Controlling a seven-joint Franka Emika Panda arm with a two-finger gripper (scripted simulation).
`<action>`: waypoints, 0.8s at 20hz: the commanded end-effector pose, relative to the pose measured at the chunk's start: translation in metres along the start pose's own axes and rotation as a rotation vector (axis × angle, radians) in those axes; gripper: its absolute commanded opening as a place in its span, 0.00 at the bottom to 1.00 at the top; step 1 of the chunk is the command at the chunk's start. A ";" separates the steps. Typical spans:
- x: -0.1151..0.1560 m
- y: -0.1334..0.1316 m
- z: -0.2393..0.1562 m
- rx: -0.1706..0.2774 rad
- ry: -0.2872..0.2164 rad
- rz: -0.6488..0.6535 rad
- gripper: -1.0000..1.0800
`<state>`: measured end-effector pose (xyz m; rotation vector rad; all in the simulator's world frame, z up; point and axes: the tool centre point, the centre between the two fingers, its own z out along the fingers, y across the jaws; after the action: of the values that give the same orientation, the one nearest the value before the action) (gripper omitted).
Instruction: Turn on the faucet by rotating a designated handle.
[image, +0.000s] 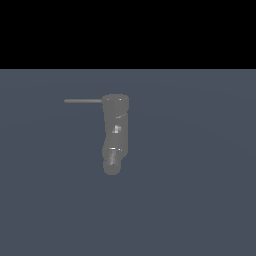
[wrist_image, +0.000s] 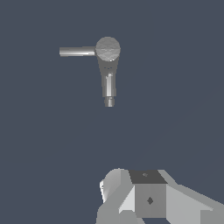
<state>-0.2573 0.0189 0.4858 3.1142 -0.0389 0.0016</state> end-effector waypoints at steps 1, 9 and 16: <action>0.002 -0.006 0.005 0.000 -0.001 0.027 0.00; 0.012 -0.035 0.030 0.003 -0.003 0.162 0.00; 0.027 -0.065 0.057 0.006 -0.006 0.309 0.00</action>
<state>-0.2321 0.0752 0.4332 3.0840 -0.4678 -0.0011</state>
